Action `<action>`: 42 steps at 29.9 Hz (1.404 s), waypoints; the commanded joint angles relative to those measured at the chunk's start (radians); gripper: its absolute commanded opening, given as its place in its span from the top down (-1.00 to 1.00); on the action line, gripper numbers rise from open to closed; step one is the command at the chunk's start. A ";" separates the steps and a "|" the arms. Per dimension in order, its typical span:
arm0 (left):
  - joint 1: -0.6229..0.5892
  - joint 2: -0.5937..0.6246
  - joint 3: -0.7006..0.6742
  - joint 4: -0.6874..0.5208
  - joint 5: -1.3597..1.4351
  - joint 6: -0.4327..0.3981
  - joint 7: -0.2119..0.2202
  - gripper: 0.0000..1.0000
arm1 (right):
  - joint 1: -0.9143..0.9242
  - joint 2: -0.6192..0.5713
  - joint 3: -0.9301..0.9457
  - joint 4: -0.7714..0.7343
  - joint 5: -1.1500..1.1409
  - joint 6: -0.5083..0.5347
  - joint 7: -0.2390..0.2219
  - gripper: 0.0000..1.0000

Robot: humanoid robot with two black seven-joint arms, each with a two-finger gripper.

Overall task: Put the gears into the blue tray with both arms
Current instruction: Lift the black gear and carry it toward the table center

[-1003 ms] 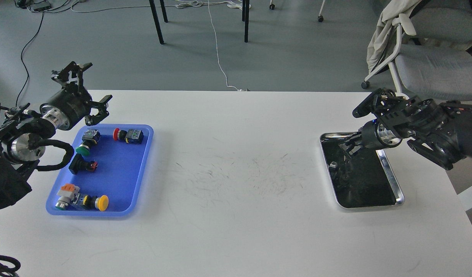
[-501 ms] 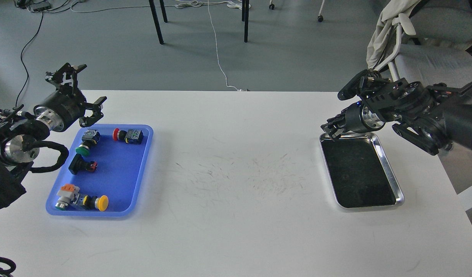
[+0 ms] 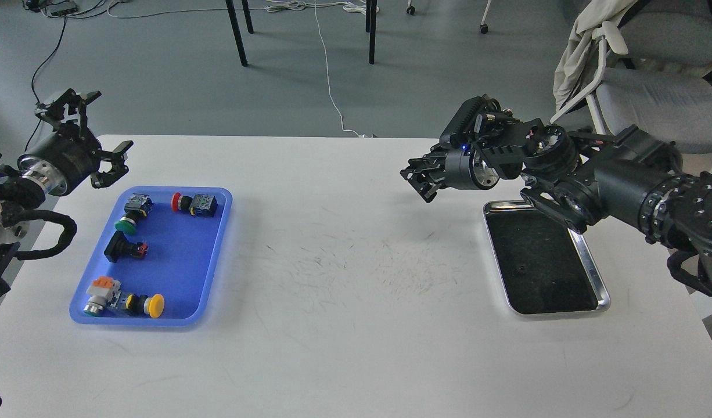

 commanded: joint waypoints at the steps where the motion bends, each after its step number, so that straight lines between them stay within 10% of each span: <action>1: 0.000 0.018 0.000 0.000 0.000 0.000 -0.001 -1.00 | -0.004 0.048 0.000 -0.003 0.000 -0.060 0.000 0.98; 13: 0.000 0.039 0.000 0.000 -0.001 0.000 0.000 -1.00 | -0.081 0.054 0.009 0.003 0.000 -0.269 0.000 0.98; 42: 0.000 0.071 0.000 -0.008 -0.003 0.000 0.000 -1.00 | -0.116 0.054 -0.049 0.189 -0.057 -0.349 0.000 0.98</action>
